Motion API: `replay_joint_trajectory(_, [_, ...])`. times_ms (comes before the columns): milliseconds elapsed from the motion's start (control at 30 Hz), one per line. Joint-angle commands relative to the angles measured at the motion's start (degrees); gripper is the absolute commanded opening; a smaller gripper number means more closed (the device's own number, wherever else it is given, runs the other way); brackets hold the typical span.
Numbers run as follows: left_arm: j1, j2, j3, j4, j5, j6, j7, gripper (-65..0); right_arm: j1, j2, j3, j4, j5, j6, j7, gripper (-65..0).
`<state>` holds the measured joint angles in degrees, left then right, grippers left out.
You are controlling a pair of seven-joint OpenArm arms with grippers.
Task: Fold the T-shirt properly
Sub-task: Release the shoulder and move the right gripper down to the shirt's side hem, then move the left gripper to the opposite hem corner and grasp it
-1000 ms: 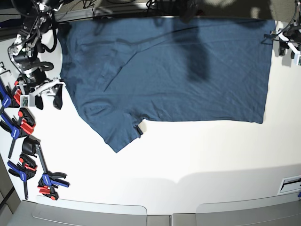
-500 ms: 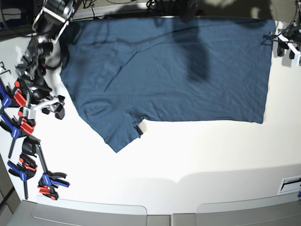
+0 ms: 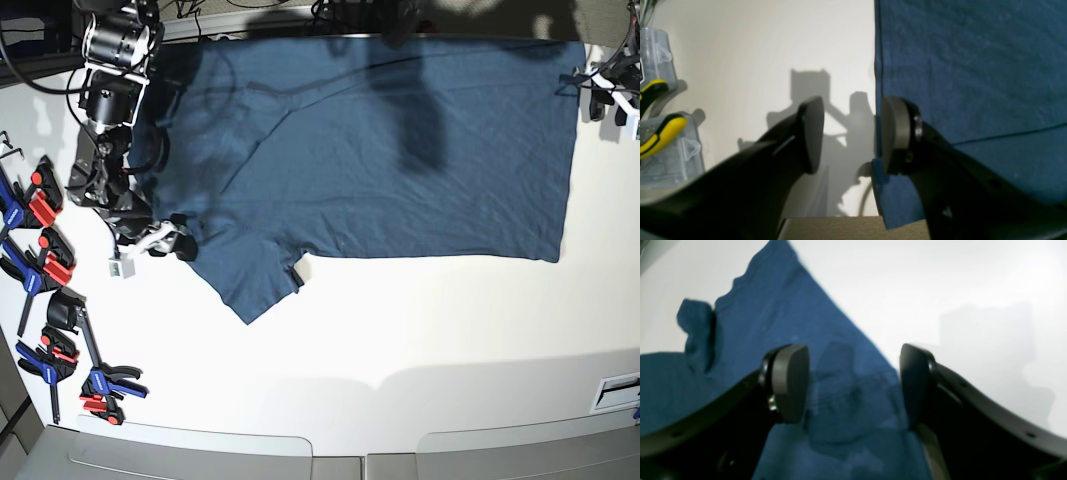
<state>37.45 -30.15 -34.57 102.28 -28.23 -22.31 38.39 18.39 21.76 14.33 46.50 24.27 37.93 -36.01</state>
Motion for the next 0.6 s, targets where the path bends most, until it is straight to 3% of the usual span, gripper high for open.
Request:
replay_joint_trajectory(0, [0.15, -0.98, -0.66, 0.94, -0.35, 0.28, -1.11, -38.9, 0.20, 0.46, -0.63, -0.02, -1.14, -0.42, -3.04, -24.8])
replay_joint_trajectory(300, [0.15, -0.98, -0.66, 0.94, -0.35, 0.28, -0.94, -38.9, 0.13, 0.48, -0.83, -0.02, -1.16, -0.44, -3.06, -26.8])
replay_joint_trajectory(400, [0.15, -0.98, -0.66, 0.94, -0.37, 0.28, -0.96, -38.9, 0.15, 0.46, -0.83, -0.02, -1.14, -0.44, -3.06, -40.9])
replay_joint_trajectory(500, [0.13, -0.98, -0.66, 0.94, -0.37, 0.28, -0.98, -38.9, 0.13, 0.46, -0.83, -0.02, -1.14, -0.46, -3.06, -64.0])
replay_joint_trajectory(567, [0.13, -0.98, -0.66, 0.94, -0.37, 0.28, -1.46, -38.9, 0.13, 0.44, -0.83, -0.02, -1.14, -0.46, -3.06, -65.0])
